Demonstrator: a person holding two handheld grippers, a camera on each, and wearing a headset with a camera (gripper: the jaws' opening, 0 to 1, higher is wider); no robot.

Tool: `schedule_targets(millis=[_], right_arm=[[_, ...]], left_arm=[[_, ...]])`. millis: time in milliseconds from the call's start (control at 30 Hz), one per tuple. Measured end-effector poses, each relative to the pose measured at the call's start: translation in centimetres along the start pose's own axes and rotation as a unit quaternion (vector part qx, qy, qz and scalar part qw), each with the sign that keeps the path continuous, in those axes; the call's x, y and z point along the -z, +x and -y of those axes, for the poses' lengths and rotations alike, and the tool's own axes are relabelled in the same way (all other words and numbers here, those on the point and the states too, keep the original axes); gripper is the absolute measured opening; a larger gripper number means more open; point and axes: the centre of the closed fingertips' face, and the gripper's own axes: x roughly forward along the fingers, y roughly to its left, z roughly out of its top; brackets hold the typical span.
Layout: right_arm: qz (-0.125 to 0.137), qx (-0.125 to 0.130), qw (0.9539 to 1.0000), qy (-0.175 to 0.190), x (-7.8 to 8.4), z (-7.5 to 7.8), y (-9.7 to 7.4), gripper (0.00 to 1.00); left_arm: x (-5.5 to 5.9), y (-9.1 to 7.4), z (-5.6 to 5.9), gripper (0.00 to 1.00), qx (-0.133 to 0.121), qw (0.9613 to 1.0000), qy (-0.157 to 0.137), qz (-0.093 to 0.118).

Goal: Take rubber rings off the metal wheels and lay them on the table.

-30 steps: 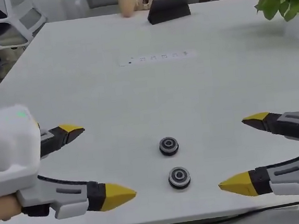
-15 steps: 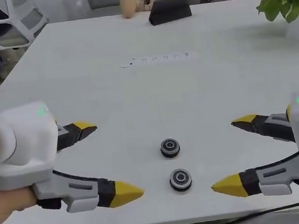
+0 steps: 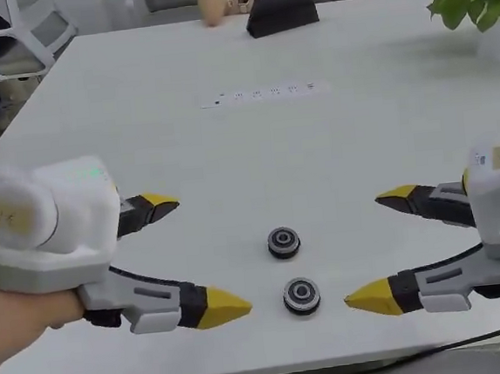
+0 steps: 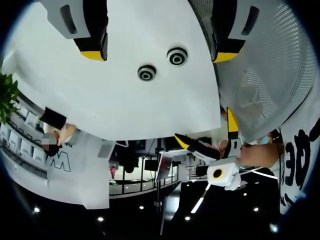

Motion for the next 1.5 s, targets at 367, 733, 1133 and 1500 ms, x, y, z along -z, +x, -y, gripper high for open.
schedule_targets(millis=[367, 733, 1133, 1500], right_arm=[[-0.001, -0.009, 1.0, -0.002, 0.5, 0.3, 1.2, 0.81], [-0.008, -0.027, 0.9996, 0.005, 1.7, -0.2, 2.5, 0.77], [-0.021, -0.037, 0.9991, 0.0, 2.7, -0.6, 3.2, 0.72], [-0.029, -0.053, 0.9981, -0.012, 3.2, -1.5, 4.1, 0.69]], left_arm=[[0.2, 1.4, 0.3, 0.86, 0.019, 0.9997, 0.011, -0.008], [0.9, 3.2, 0.8, 0.84, 0.04, 0.9988, 0.016, -0.023], [1.7, 4.6, 2.0, 0.78, 0.064, 0.9974, 0.007, -0.033], [1.9, 5.8, 2.7, 0.72, 0.075, 0.9964, 0.016, -0.035]])
